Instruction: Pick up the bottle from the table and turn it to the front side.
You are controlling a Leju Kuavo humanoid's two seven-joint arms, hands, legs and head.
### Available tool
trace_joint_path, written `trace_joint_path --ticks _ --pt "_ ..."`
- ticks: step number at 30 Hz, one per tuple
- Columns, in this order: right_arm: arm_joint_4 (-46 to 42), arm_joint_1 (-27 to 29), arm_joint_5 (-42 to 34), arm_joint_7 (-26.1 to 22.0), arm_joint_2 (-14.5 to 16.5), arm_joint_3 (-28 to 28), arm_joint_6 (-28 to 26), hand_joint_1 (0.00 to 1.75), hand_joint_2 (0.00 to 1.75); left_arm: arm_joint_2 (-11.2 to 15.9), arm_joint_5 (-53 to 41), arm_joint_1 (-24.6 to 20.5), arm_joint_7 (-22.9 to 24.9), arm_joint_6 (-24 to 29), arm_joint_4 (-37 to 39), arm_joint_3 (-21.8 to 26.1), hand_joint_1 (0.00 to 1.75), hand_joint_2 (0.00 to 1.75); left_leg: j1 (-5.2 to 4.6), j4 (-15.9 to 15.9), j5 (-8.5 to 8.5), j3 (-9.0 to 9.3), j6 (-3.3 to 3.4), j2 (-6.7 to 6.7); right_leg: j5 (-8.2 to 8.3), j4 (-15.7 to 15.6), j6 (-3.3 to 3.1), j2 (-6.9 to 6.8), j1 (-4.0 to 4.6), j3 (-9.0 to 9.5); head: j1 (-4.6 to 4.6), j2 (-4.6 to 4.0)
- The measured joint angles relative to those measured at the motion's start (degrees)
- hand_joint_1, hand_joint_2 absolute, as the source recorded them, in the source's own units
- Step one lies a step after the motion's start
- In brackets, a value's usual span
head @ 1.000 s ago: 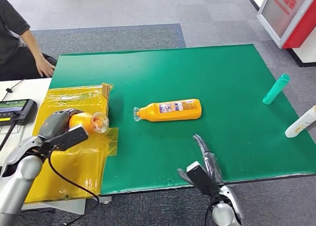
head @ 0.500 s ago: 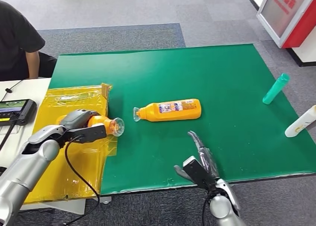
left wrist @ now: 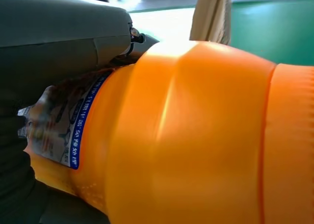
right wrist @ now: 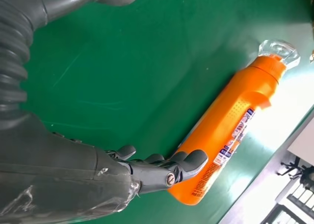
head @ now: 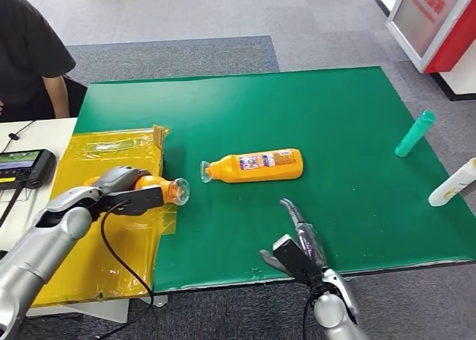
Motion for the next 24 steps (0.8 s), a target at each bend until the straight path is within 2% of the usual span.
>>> trace_joint_path --ticks 1,3,7,18,24 --pt "0.0 0.0 0.0 0.1 0.0 0.0 0.0 0.00 1.75 0.0 -0.3 0.0 0.8 0.1 0.0 -0.3 0.15 1.75 0.00 0.0 0.00 0.00 0.00 0.00 0.00 0.0 0.00 0.00 0.00 0.00 0.00 0.00" --pt "0.0 0.0 0.1 0.3 0.0 0.0 0.0 0.00 1.75 0.2 -0.6 0.0 1.9 -0.2 0.1 -0.8 0.00 1.75 0.00 0.0 0.01 0.00 -0.01 0.00 0.00 0.0 0.00 0.00 0.01 -0.01 0.00 0.00" --pt "0.1 -0.1 0.3 0.5 0.0 0.0 0.0 0.00 1.75 0.8 -0.4 0.4 2.4 -0.8 0.3 -1.7 0.00 0.00 0.00 0.0 0.01 -0.01 -0.01 0.00 0.00 0.0 -0.01 0.00 0.02 -0.02 -0.01 0.00" --pt "0.2 -0.3 0.6 0.3 0.0 0.0 -0.1 0.00 1.75 1.5 0.8 1.3 3.8 0.7 0.7 -2.1 0.00 0.00 0.00 0.0 0.00 -0.04 -0.01 0.00 -0.01 0.0 -0.01 0.00 0.02 -0.04 -0.01 0.00" --pt "0.2 0.3 0.5 0.1 0.0 -0.1 -0.9 0.00 1.75 1.7 3.9 4.6 2.8 6.1 -2.3 2.0 0.00 0.00 0.01 0.0 0.00 -0.03 -0.01 0.01 -0.01 0.0 -0.02 0.01 0.02 -0.07 -0.02 0.00"
